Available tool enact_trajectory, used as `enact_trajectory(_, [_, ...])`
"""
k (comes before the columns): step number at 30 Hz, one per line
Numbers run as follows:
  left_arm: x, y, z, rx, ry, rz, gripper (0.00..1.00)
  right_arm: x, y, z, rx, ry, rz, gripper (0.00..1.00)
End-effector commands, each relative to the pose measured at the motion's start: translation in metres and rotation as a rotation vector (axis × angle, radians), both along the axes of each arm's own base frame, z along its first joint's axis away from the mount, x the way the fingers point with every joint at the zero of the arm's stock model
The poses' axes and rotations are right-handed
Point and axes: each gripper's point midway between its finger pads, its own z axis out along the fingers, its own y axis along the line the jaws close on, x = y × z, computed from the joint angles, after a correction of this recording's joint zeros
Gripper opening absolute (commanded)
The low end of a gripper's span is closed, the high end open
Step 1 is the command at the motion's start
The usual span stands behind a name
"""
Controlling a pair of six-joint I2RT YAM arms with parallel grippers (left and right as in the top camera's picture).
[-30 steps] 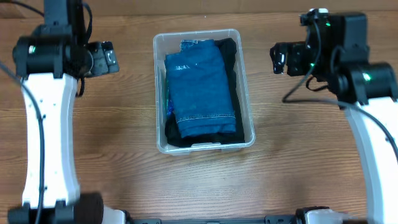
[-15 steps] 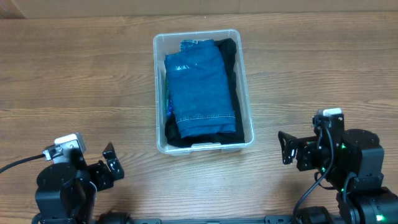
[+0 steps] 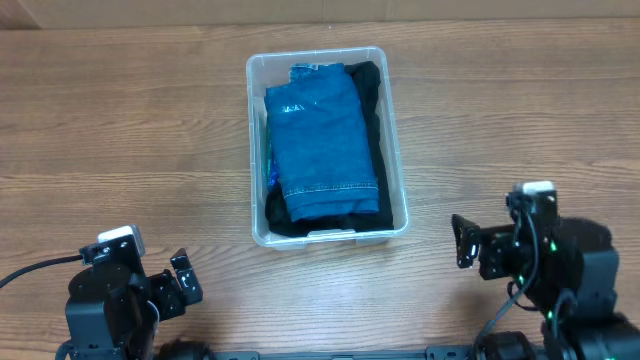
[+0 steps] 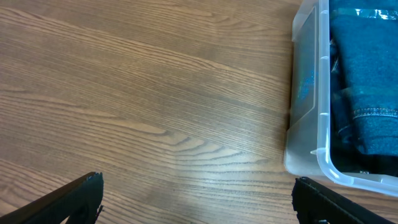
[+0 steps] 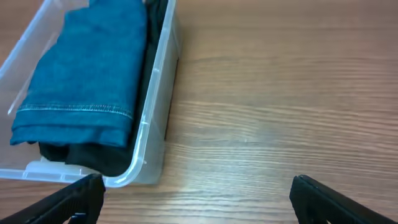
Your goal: Pack container
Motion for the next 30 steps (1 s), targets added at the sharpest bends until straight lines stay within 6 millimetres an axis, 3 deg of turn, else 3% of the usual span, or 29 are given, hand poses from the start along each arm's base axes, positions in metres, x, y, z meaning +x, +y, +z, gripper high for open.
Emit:
enact_trajectory(1, [0.0, -0.001, -0.001, -0.013, -0.003, 0.006, 1.0, -0.004, -0.009, 0.005, -0.009, -0.205, -0.038, 1.0])
enact_trajectory(5, [0.0, -0.001, -0.001, -0.013, -0.003, 0.006, 1.0, 0.001, -0.006, -0.01, 0.035, -0.474, -0.035, 1.0])
enact_trajectory(12, [0.0, -0.001, -0.001, -0.013, -0.003, 0.006, 1.0, 0.035, -0.009, -0.024, 0.055, -0.764, -0.066, 1.0])
enact_trajectory(15, [0.0, -0.001, -0.001, -0.013, -0.003, 0.006, 1.0, 0.04, -0.009, -0.068, 0.037, -0.636, -0.069, 1.0])
enact_trajectory(30, [0.0, -0.001, -0.001, -0.013, -0.003, 0.006, 1.0, 0.04, -0.009, -0.068, 0.037, -0.634, -0.072, 1.0])
